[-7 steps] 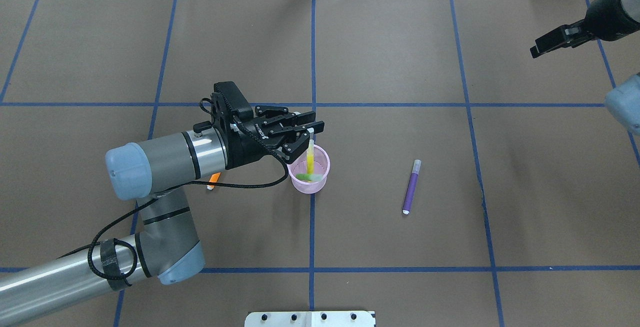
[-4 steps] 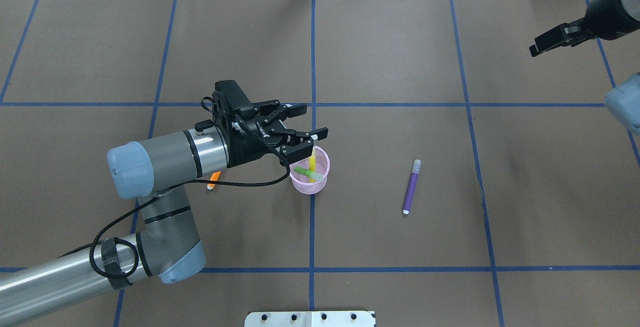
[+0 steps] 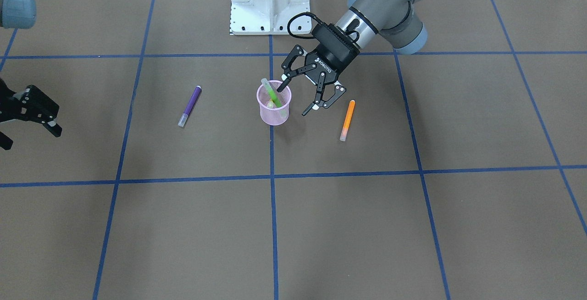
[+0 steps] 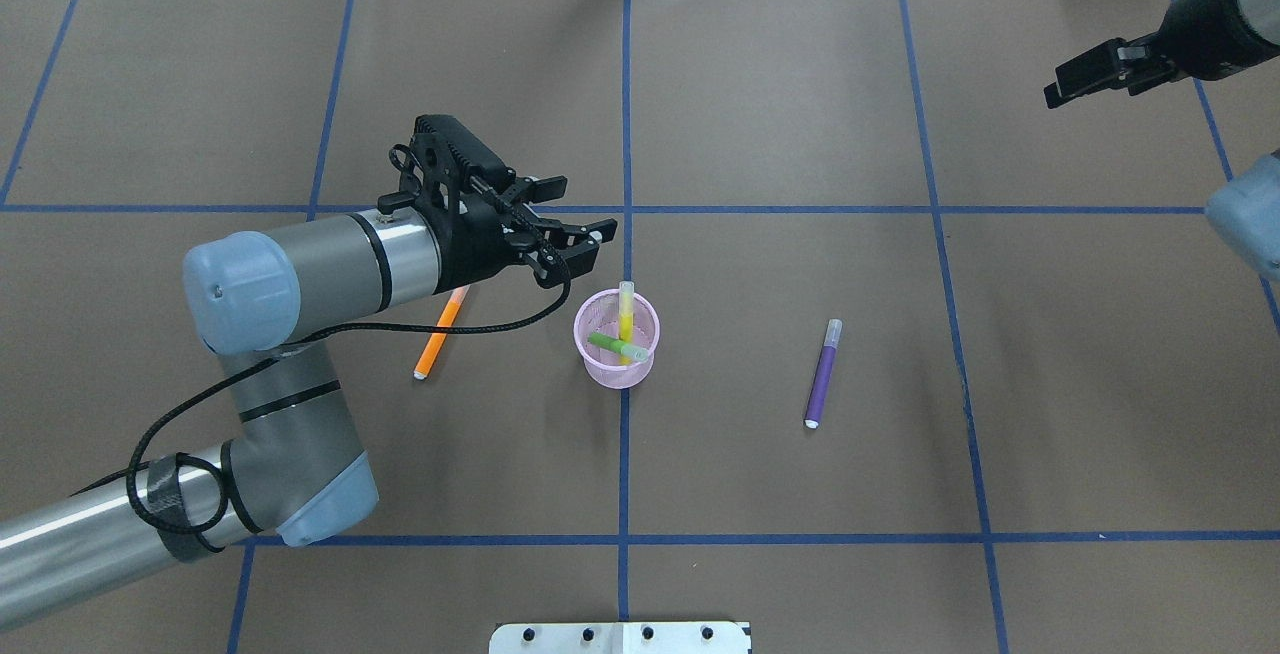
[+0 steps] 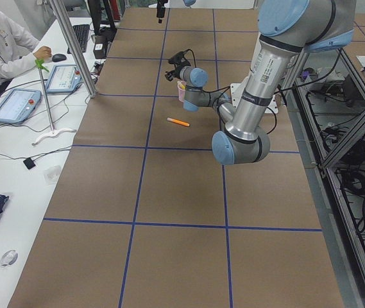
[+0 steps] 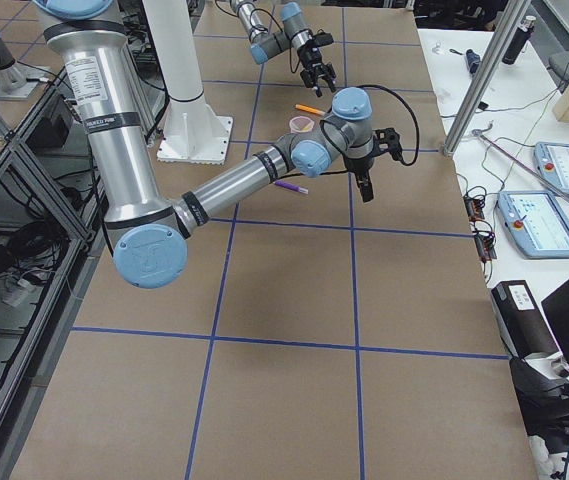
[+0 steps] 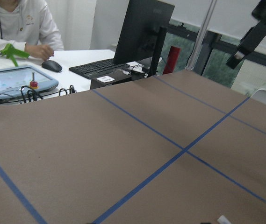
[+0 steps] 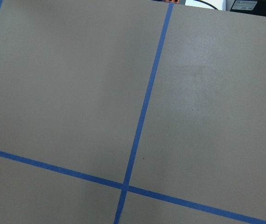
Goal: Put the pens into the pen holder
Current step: 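Withdraw the left arm while the right gripper grasps the purple marker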
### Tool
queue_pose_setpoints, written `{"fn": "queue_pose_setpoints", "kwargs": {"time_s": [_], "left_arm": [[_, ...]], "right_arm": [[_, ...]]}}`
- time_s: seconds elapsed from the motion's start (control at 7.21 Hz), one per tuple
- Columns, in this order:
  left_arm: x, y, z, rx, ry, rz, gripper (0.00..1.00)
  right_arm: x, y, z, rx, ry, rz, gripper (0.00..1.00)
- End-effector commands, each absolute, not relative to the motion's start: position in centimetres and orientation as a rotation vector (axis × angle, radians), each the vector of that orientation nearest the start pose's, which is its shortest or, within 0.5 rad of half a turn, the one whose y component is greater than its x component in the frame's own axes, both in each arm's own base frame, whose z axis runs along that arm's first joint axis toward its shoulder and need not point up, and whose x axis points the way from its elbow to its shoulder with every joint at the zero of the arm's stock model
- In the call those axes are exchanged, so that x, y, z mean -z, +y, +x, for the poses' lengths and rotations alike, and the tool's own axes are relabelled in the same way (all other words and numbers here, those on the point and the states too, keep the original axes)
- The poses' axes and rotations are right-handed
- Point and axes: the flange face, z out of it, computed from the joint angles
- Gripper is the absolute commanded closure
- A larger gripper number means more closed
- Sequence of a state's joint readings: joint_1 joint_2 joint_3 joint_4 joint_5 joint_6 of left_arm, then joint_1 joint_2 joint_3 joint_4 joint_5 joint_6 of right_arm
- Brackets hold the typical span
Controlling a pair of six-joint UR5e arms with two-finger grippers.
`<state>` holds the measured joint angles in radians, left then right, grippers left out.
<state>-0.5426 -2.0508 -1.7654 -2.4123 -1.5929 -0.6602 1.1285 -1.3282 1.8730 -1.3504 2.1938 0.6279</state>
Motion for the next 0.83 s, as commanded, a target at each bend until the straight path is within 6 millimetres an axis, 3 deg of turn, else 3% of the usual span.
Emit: {"fn": "queue_pose_setpoints", "kwargs": {"time_s": [0.0, 0.14, 0.28, 0.42, 0.55, 0.69], "left_arm": [[-17.3, -41.6, 38.6, -0.358, 0.938, 0.691, 0.17], [-18.4, -41.6, 36.8, -0.329, 0.929, 0.572, 0.01], [-20.8, -41.4, 35.3, -0.2, 0.931, 0.489, 0.0], [-21.7, -43.5, 32.1, -0.166, 0.922, 0.441, 0.0], [-23.0, -45.7, 28.0, -0.224, 0.893, 0.365, 0.0], [-25.0, -46.3, 25.0, -0.281, 0.852, 0.376, 0.0]], "right_arm": [[-33.5, -51.4, -22.2, 0.018, -0.891, 0.329, 0.0], [-32.6, -49.7, -24.4, -0.016, -0.899, 0.311, 0.0], [-31.6, -47.9, -26.6, -0.066, -0.906, 0.298, 0.0], [-31.1, -46.0, -29.5, -0.147, -0.9, 0.28, 0.0], [-31.3, -44.2, -32.8, -0.194, -0.877, 0.275, 0.01], [-31.7, -42.1, -36.2, -0.24, -0.851, 0.274, 0.01]]}}
